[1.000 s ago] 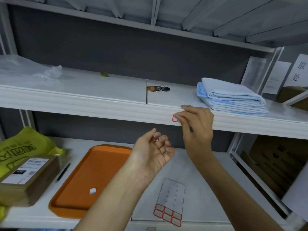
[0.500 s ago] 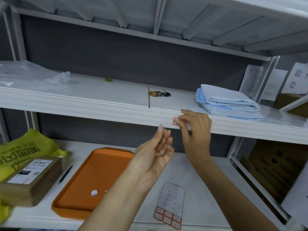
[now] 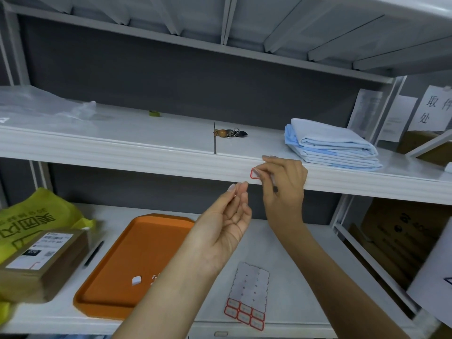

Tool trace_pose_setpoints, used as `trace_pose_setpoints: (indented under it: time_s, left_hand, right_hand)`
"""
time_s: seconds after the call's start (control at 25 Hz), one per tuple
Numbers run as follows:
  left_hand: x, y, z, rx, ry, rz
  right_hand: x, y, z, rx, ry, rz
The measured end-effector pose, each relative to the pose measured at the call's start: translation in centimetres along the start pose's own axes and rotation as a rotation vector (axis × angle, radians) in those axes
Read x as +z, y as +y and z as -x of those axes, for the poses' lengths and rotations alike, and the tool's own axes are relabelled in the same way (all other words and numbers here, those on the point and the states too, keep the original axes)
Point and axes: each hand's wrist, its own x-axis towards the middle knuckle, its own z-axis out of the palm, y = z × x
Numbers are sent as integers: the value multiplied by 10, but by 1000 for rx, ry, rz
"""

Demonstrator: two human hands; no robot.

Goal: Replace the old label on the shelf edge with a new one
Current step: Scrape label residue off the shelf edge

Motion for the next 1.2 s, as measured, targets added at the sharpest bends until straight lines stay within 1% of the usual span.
trace_pose_setpoints:
  time_s: [0.24,0.48,0.64,0.92,1.2]
  left_hand:
    - [-1,2,0,-12,-34,29]
    - [-2,7,1,-1,-55,-48]
    - [-1,6,1,-1,-49,-64]
    - [-4,-2,1,-4,-4,-53]
    - [-3,0,3,-1,55,-37]
  right_hand:
    - [-1,-3,1,9,-23,42]
    - [-2,-2,-1,-32,20,39]
    - [-1,1,0,-21,21,10]
    - [-1,3,-1,3,-18,-12]
    - [-2,-1,-1,13,3,10]
